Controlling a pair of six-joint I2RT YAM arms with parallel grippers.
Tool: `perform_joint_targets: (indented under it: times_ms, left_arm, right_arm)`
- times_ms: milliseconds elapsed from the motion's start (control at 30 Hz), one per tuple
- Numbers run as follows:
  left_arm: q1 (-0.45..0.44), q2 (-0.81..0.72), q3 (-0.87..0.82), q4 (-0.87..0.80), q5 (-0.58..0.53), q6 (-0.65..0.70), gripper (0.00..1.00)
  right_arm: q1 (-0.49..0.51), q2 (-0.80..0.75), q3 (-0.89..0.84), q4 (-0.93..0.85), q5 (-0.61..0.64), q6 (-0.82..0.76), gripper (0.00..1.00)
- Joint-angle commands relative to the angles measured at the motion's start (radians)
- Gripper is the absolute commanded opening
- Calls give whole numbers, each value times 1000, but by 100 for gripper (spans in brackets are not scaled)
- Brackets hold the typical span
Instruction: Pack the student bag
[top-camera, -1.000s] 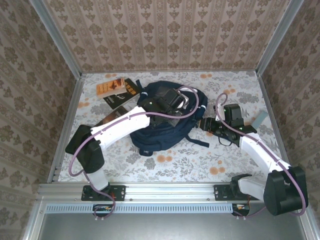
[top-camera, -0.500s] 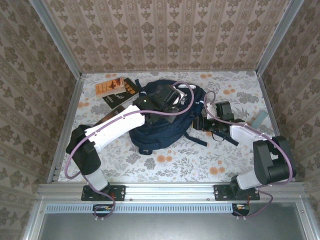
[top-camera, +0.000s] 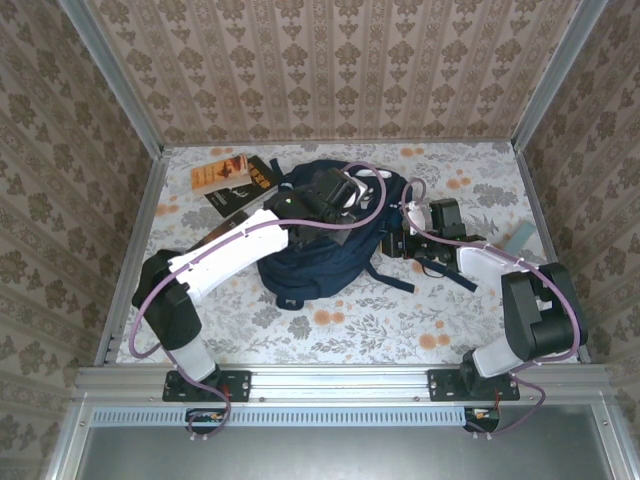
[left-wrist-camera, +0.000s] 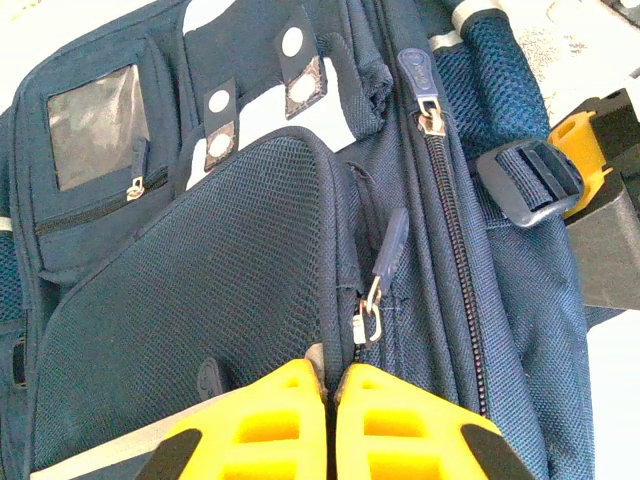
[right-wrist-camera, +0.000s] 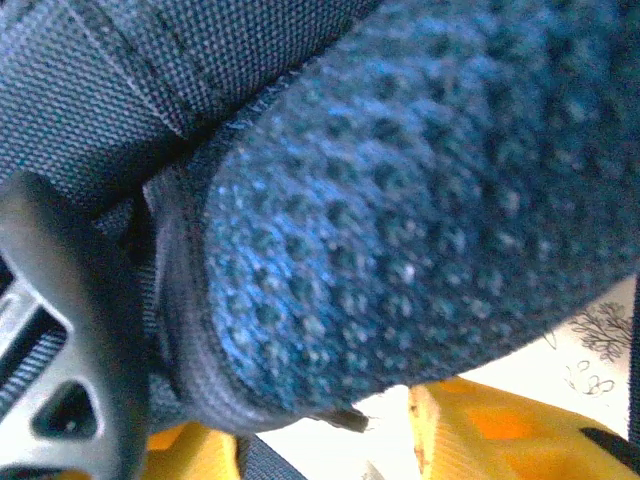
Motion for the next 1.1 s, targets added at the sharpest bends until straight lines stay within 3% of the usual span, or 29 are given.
perform_joint_targets:
  times_ms: [0,133,333,567,900,1067]
  left_arm:
    - [32,-75,40,10,-49,12,2]
    - [46,-89,25,15,-40,9,2]
    - [54,-88,14,27,-31,2,2]
    - [68,-78,5,47,-25,-10,2]
    - [69,-21,11,90,9,-96,1]
    - [66,18,17,130,39,-137,1]
  right_arm:
    - [11,10,38,34,-64,-29,42]
    - [20,4,43,17,-67,-35,29]
    - [53,-49,39,-71,61,-18,17]
    - [84,-189,20,-196,196,43,9]
    - [234,-309,-4,-328,226,109,1]
    - [318,-367,-24,-315,163,125,1]
